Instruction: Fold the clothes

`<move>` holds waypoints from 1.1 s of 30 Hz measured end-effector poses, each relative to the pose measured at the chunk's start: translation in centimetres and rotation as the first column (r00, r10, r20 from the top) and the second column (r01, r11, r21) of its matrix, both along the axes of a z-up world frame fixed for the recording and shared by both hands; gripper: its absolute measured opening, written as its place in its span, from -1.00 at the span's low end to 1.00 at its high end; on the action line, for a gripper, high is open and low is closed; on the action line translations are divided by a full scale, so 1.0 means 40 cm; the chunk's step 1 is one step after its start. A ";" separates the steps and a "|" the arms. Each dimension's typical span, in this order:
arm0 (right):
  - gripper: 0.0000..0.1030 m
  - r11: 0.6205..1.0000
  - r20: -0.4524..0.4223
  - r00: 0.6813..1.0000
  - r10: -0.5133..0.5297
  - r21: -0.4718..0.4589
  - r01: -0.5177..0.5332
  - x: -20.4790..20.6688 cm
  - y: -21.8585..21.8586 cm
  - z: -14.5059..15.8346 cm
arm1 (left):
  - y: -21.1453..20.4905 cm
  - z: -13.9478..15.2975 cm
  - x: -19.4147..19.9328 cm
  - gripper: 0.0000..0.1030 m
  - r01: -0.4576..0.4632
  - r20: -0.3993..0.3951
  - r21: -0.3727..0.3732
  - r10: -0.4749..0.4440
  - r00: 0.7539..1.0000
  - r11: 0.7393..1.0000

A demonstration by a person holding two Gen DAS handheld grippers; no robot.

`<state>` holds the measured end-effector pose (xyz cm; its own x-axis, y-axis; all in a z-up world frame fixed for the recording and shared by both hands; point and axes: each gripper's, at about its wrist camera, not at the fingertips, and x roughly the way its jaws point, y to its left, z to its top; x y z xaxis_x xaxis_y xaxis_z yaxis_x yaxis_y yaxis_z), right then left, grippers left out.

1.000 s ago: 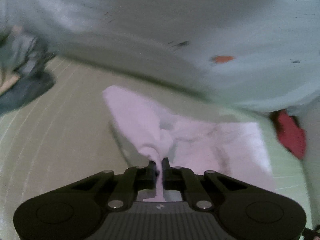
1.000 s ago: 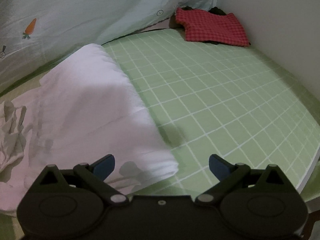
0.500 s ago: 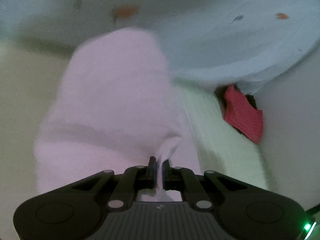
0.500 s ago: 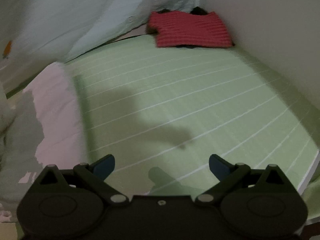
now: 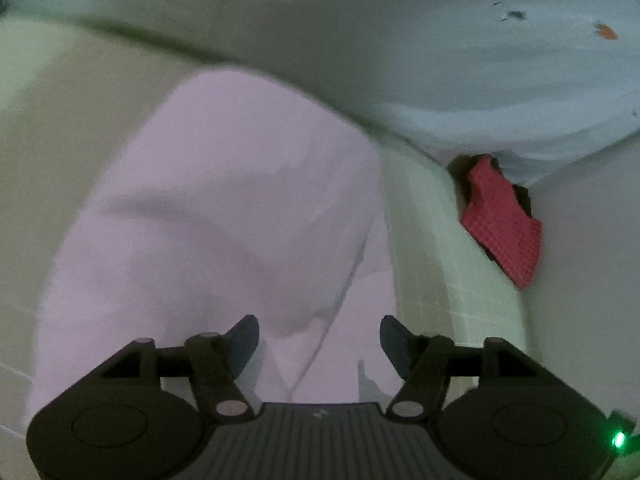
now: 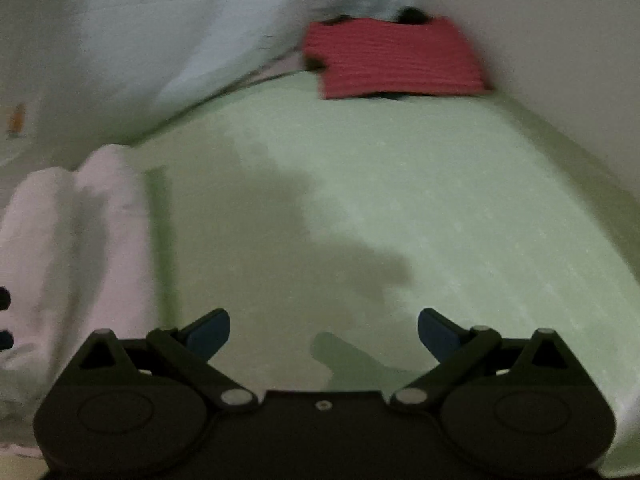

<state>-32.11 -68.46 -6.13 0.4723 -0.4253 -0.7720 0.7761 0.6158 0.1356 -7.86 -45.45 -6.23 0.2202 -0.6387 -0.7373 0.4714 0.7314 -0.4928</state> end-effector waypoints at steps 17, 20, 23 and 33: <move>0.52 0.891 0.255 0.910 0.327 0.239 -0.387 0.493 0.160 -0.053 | 0.133 -0.007 0.118 0.64 -0.078 0.180 0.281 0.027 0.983 0.956; -0.56 0.870 0.275 0.898 0.343 0.267 -0.414 0.513 0.163 -0.057 | 0.137 -0.018 0.134 0.66 -0.059 0.163 0.270 0.014 0.987 0.961; -0.87 0.860 0.299 0.880 0.370 0.248 -0.446 0.514 0.158 -0.019 | 0.141 -0.029 0.150 0.66 -0.040 0.146 0.258 0.002 0.989 0.965; -0.27 0.921 0.086 0.918 0.386 0.020 -0.389 0.512 0.013 0.085 | 0.100 -0.058 0.143 0.70 0.090 0.107 0.201 -0.113 0.988 0.975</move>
